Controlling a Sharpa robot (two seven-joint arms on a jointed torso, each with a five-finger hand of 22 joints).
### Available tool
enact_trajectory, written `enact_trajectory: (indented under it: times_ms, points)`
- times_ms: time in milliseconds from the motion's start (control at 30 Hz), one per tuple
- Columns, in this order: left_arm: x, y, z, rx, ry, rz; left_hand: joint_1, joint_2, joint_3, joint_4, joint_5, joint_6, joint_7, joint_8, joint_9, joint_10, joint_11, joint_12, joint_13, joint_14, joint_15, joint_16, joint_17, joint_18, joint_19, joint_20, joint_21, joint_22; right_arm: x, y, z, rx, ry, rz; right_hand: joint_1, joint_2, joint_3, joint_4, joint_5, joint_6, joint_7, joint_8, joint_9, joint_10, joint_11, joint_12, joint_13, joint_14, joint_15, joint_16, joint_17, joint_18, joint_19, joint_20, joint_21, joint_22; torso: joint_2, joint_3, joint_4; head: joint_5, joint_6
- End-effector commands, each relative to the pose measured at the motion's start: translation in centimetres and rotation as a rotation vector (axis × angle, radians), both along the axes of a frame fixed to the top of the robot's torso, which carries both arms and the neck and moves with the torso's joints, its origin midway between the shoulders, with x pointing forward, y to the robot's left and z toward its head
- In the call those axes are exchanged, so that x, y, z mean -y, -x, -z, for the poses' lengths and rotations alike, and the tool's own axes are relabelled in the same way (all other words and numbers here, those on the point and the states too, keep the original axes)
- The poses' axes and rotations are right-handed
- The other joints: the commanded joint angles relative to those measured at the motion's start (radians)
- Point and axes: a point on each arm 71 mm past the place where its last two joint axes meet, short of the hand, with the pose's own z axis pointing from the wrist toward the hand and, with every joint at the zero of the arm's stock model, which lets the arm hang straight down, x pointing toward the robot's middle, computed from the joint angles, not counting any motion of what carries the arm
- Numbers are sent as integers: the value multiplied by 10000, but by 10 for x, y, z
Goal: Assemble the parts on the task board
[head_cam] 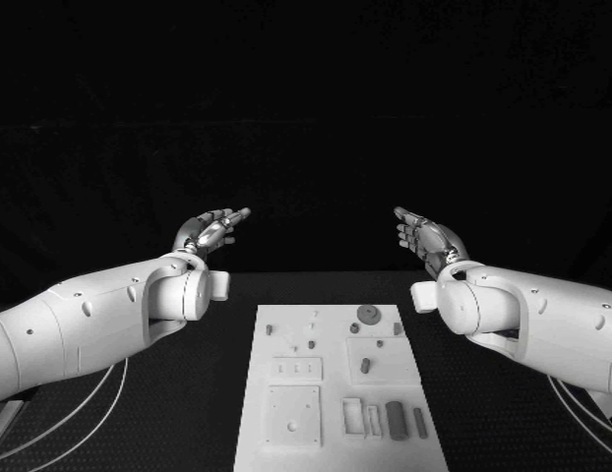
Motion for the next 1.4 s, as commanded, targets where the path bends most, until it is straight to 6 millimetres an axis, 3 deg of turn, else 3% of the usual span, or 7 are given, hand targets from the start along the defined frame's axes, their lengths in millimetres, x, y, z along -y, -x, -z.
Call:
enact_trajectory:
  times_ms: [33,233,367,400,433,833,1400]
  points:
    - [1,-10,-2,-938,162,988,123,15,55,-21,34,85,20,97,84,136,-1,40,18,111,2,64,127,-72,70,-12,65,128,-4,-8,0,-1106,-441,-1749,577,107,311,-711,78,757,1004,716,778,1816,80,420,257,1045,213,900,981,-22,389,267,482,2087,0,1,-2,-1,0]
    - [-7,-21,-9,-1089,-9,1008,229,347,-34,-202,41,694,390,636,535,1593,327,355,228,1003,90,562,795,-31,523,-83,278,286,5,-20,-7,-1462,-264,-2240,2040,-259,907,-1926,83,2379,1032,1825,1732,3890,73,994,515,3097,444,2240,2091,374,2007,238,1512,6024,0,1,-2,-1,0]
    - [-7,-21,-9,-1093,-14,1009,247,680,-71,-370,50,1398,1390,911,653,2779,1290,848,433,2266,630,1219,1015,203,1452,-313,624,357,8,-23,-9,-1548,-215,-2356,3005,-465,1137,-2385,76,3217,1012,2125,1757,4937,-24,1238,584,4325,219,2724,2254,964,3488,74,1761,5837,0,1,-2,-1,0]
    - [-7,-21,-9,-1093,-14,1009,310,716,-31,-448,64,1626,1478,995,680,3126,1285,1024,500,2774,586,1476,1102,326,1811,-377,764,382,8,-23,-10,-1551,-213,-2360,3223,-484,1159,-2525,76,3408,971,2181,1758,5177,-73,1292,600,4581,126,2811,2295,1067,3765,61,1786,5791,0,1,-2,-1,0]
    - [-3,-17,-5,-1352,-261,1932,354,736,1,-530,56,1880,1513,1085,706,3447,1249,1179,555,3161,477,1655,1155,443,2149,-451,882,391,22,-40,-3,-18,5025,-2635,3424,-526,1130,-2621,78,3619,949,2208,1734,5422,-112,1298,593,4807,46,2836,2313,1166,4037,70,1746,5702,13,-36,-20,-8,-79]
    - [0,1,-9,-1013,-381,2912,1307,1321,1174,-1736,607,4198,873,1255,450,5789,444,1764,772,6231,-780,2729,1772,866,5219,-1232,1513,143,21,-39,-6,1392,8876,-3336,4825,-784,775,-2717,81,6377,340,2932,2258,8686,-1223,2122,1506,9123,-1875,4673,3661,2545,8317,-291,3009,5761,285,1,7,-175,-30]
    - [20,43,-26,-655,-63,4628,1682,952,1188,-1740,405,4743,707,1082,252,6248,336,1511,729,6986,-1130,2910,2342,748,6073,-1666,1660,201,-15,-24,-4,3241,13077,-4654,5308,-1067,497,-2710,94,7300,-1,2098,2152,10428,-2011,2172,2974,11395,-3179,7756,5703,2551,11299,-1840,5668,6093,1184,158,139,-425,419]
